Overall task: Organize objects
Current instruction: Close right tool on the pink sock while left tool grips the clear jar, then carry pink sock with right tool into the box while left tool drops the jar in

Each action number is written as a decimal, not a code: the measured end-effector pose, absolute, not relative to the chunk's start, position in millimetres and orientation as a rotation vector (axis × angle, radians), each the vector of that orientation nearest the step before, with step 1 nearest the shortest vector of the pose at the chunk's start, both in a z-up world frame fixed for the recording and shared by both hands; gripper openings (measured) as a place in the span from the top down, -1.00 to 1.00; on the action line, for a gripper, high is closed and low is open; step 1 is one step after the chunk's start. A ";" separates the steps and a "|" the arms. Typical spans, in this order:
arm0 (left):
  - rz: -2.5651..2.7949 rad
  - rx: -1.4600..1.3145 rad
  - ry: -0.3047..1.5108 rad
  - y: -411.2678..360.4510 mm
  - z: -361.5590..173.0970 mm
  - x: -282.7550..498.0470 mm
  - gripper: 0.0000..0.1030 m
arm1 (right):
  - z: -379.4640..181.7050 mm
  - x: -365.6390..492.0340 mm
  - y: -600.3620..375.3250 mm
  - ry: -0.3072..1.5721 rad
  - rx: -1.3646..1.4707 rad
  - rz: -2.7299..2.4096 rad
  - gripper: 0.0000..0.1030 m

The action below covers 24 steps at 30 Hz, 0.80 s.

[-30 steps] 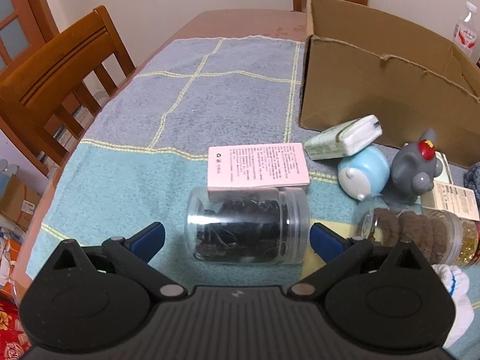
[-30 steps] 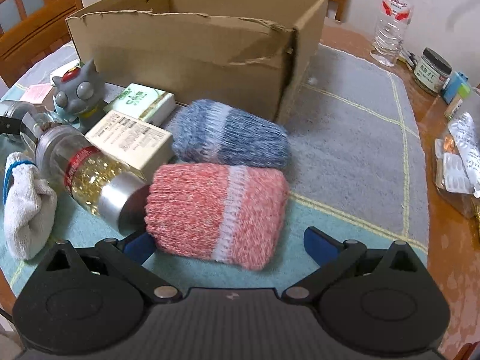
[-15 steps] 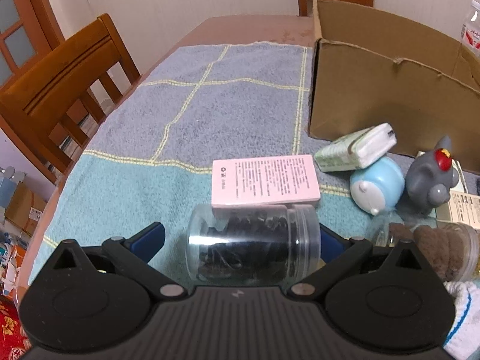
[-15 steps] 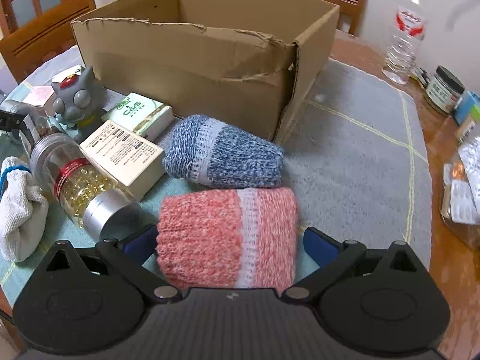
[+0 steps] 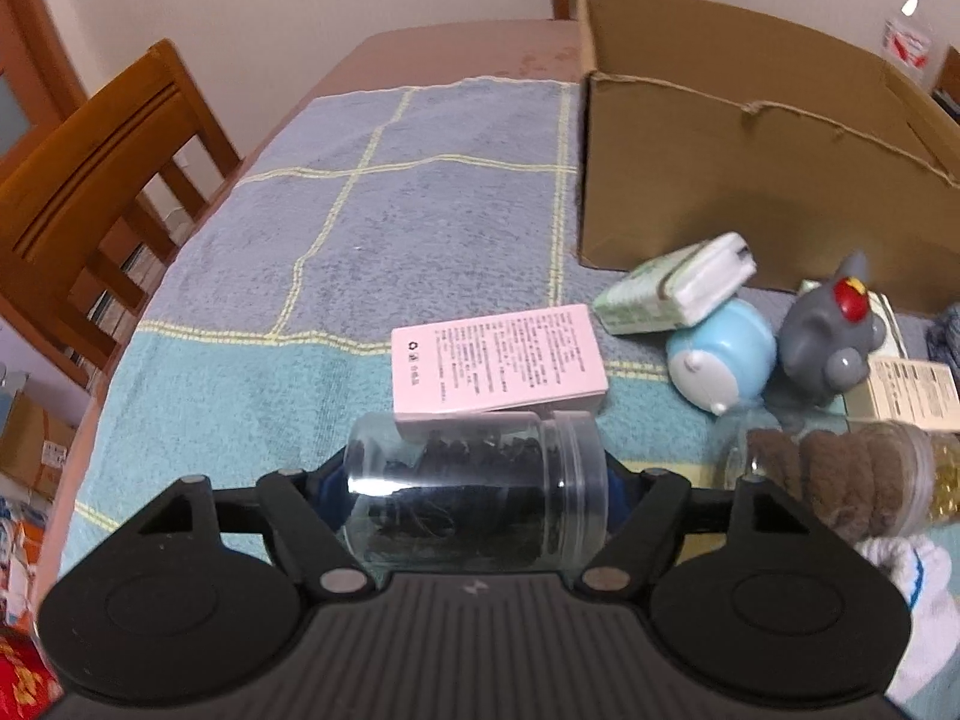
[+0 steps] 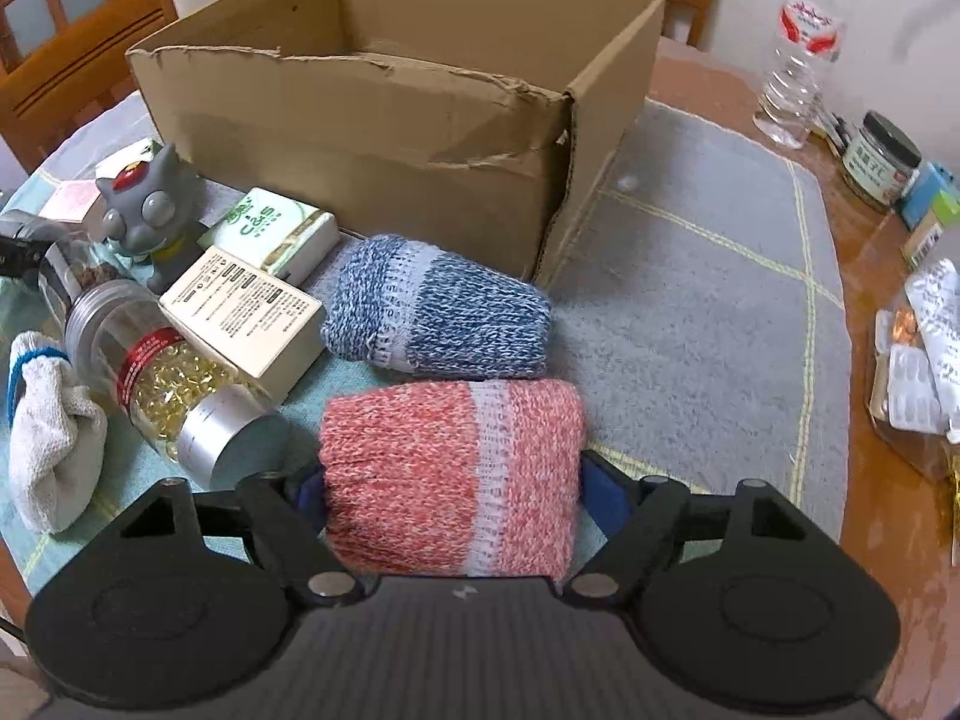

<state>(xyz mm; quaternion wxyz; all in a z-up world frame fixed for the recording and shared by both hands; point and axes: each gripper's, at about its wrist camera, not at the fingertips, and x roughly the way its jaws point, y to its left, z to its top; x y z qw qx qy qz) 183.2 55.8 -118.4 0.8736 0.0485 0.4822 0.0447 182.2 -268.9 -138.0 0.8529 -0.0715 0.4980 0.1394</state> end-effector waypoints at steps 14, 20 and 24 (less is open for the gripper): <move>-0.130 0.190 1.060 54.4 -67.9 177.0 -0.45 | -96.2 172.5 -277.7 1.104 -0.123 0.219 -0.61; -0.234 0.201 1.033 51.7 -30.7 189.6 -0.45 | -54.7 168.2 -269.5 1.079 -0.116 0.233 -0.61; -0.294 0.229 0.968 40.6 -0.8 210.4 -0.45 | -25.1 172.9 -254.1 1.032 -0.127 0.280 -0.61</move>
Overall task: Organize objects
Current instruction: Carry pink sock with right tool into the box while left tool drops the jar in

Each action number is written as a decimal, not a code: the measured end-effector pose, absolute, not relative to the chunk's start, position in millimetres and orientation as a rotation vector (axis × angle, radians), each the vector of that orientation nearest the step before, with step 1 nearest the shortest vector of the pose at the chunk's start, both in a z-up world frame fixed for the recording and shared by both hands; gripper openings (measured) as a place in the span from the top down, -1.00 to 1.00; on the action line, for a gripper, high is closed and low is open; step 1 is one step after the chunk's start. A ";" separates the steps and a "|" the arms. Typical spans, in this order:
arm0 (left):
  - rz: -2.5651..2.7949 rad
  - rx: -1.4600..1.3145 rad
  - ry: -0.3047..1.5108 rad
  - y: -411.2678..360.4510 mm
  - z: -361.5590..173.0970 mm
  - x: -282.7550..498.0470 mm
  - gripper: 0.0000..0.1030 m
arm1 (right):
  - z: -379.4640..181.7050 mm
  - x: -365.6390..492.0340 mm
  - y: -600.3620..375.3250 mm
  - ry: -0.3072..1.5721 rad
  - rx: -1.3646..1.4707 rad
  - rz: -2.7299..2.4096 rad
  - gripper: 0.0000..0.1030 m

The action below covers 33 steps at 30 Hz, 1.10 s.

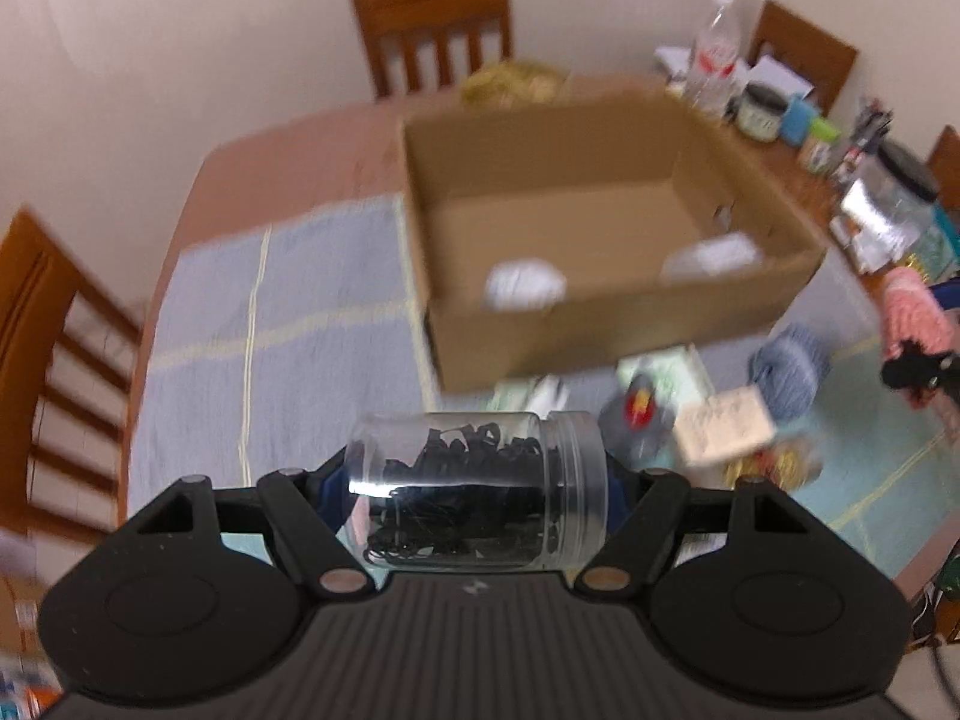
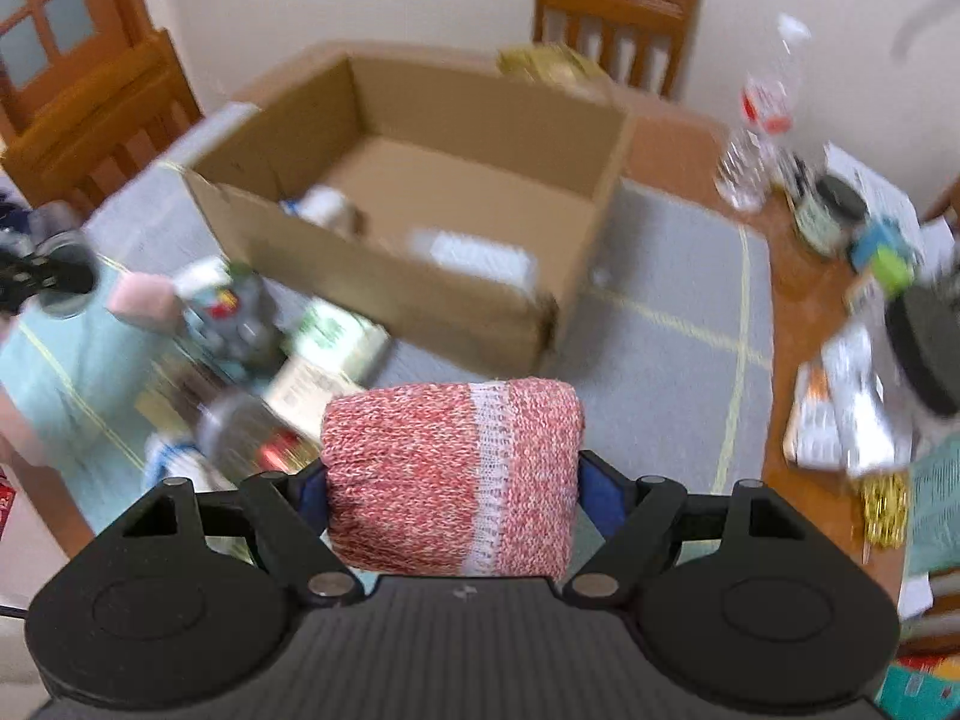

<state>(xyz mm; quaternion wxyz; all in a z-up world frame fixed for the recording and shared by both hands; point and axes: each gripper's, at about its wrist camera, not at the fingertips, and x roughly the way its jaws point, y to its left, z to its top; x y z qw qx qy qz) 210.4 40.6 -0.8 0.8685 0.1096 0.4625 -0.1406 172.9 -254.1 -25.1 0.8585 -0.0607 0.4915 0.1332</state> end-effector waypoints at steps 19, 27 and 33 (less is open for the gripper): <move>-0.351 0.269 0.866 -24.4 30.3 340.5 -0.45 | 28.0 269.3 -189.5 0.876 -0.108 0.378 -0.81; -0.346 0.266 0.894 -38.2 10.6 366.1 -0.45 | 22.7 275.4 -190.1 0.849 -0.107 0.305 -1.00; -0.290 0.293 0.874 -47.9 -1.5 384.3 -0.90 | 15.4 267.4 -202.3 0.876 -0.083 0.270 -1.00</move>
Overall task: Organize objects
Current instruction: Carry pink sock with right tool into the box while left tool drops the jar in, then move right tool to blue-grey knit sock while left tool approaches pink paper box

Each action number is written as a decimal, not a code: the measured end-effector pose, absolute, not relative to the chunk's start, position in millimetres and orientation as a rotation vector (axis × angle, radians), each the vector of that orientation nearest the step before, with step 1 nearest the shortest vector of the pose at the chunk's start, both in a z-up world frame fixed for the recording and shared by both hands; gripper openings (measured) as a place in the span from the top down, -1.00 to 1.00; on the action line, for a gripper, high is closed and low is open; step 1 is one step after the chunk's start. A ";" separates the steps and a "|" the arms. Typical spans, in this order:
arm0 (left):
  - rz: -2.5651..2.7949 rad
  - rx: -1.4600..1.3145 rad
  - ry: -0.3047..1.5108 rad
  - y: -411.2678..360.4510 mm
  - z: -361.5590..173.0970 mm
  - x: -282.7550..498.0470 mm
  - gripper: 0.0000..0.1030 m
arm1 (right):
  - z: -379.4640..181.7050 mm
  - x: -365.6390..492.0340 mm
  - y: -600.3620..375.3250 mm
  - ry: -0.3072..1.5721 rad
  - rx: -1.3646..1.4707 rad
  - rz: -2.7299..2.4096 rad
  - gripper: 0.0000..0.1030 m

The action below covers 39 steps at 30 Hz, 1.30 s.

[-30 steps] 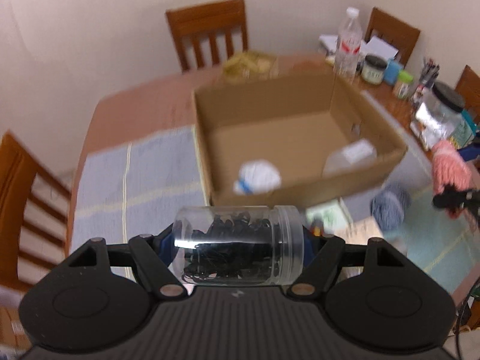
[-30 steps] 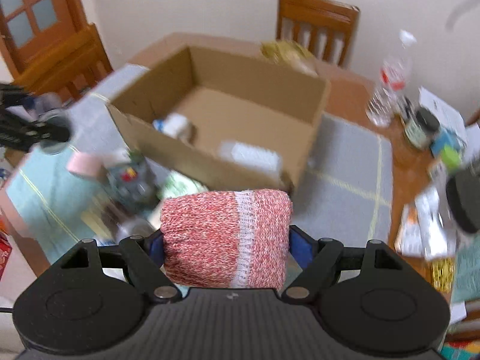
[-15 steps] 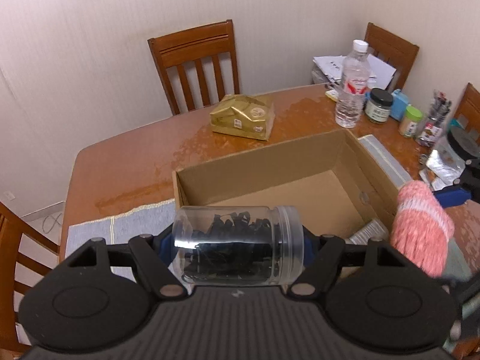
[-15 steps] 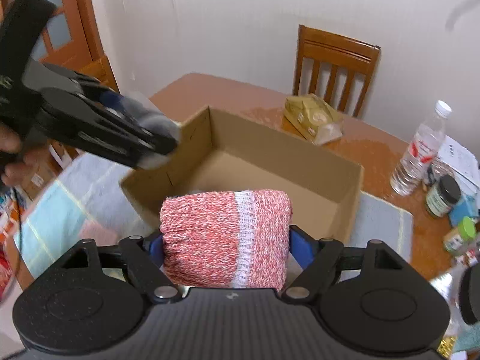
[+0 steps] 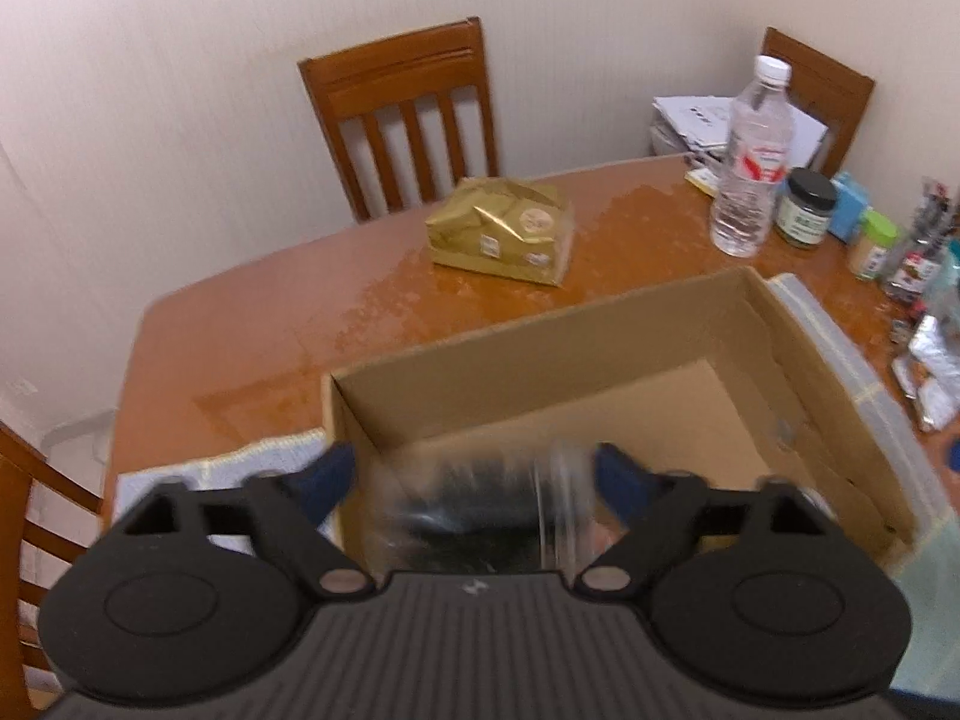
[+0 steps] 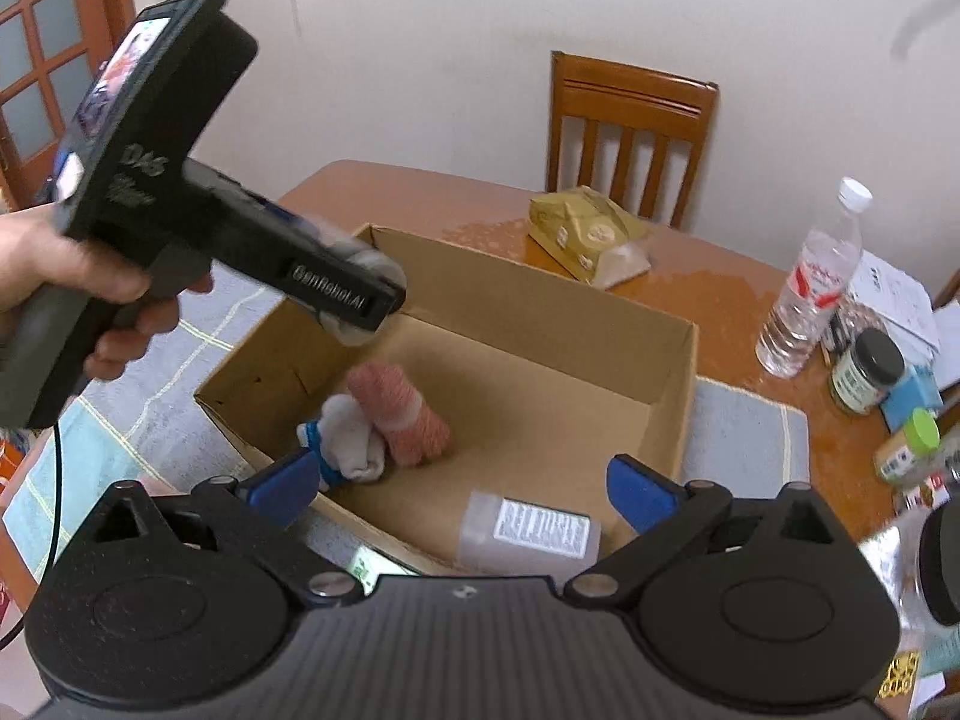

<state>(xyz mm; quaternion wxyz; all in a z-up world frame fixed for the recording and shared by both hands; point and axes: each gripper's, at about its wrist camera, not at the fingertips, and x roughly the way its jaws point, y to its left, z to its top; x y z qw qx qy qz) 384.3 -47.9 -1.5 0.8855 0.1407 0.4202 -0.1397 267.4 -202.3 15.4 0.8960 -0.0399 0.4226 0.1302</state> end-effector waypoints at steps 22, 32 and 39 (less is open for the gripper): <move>-0.252 0.225 0.811 -19.2 28.9 342.1 -0.98 | 5.4 228.7 -234.3 0.865 -0.072 0.136 -1.00; -0.165 0.206 0.788 10.1 13.8 271.8 -0.98 | -40.1 179.2 -239.3 0.853 -0.078 0.075 -1.00; -0.068 0.183 0.815 26.2 -20.1 224.5 -0.99 | -81.8 155.3 -247.2 0.927 0.028 0.045 -1.00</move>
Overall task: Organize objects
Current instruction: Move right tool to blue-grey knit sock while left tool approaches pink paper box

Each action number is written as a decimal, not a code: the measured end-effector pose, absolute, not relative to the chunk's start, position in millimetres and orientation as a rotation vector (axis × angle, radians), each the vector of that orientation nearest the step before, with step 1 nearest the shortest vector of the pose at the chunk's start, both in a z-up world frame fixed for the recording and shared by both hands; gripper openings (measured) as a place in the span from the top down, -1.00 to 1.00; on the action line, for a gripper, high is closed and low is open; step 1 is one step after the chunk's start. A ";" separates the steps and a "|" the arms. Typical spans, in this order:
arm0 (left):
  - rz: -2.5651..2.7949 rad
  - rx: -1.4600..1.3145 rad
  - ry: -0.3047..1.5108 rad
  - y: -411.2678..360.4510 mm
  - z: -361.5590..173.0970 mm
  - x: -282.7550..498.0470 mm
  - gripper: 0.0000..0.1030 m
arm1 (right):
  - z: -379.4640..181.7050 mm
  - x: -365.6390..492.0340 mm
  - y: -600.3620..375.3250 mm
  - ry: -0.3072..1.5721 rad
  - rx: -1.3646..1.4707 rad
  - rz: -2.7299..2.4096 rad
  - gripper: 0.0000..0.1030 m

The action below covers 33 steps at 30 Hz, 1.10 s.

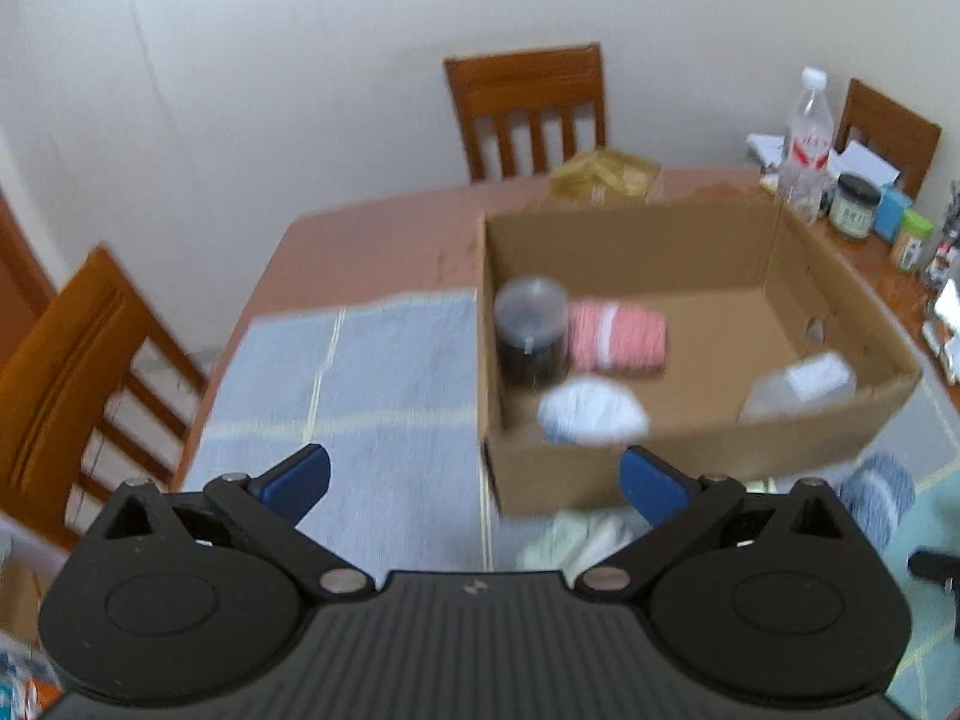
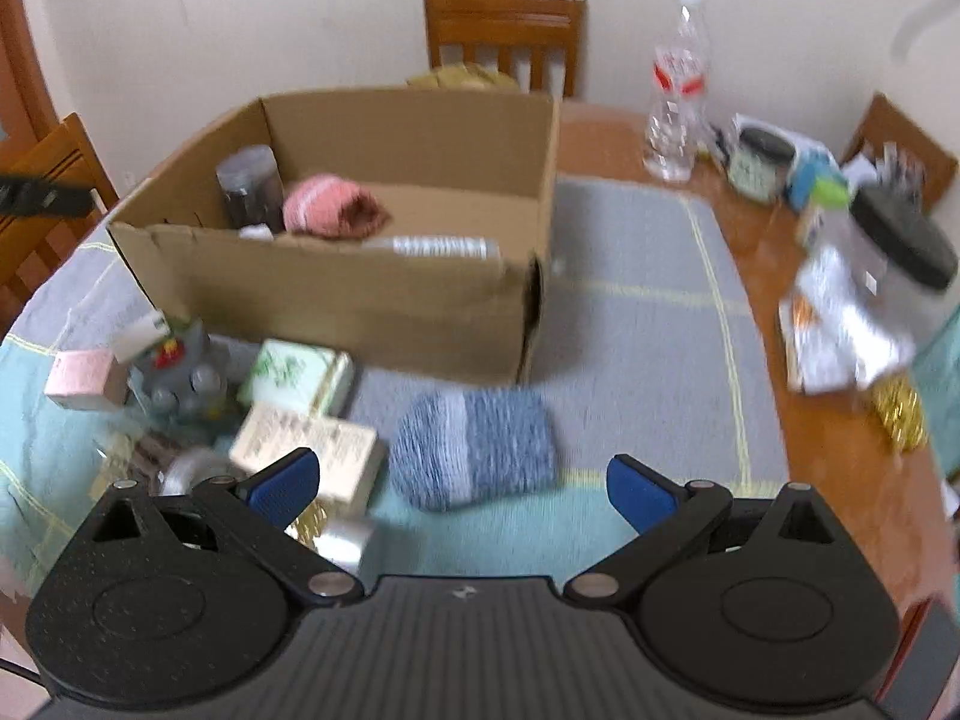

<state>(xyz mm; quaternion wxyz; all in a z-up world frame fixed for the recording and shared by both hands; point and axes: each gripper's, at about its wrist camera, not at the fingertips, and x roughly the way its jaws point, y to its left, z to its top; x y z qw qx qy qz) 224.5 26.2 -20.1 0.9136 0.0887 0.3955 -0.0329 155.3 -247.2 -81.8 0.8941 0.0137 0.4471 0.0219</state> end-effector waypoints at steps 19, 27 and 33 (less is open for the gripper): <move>0.148 0.020 0.938 63.4 -60.1 173.1 -0.99 | -132.7 202.6 -250.4 0.992 -0.079 0.163 -1.00; 0.185 0.015 0.946 54.2 -60.4 170.4 -0.99 | -145.2 213.2 -262.0 1.020 -0.094 0.166 -1.00; 0.210 -0.001 0.956 47.3 -64.3 170.8 -0.99 | -150.9 214.7 -292.6 1.038 -0.026 0.145 -1.00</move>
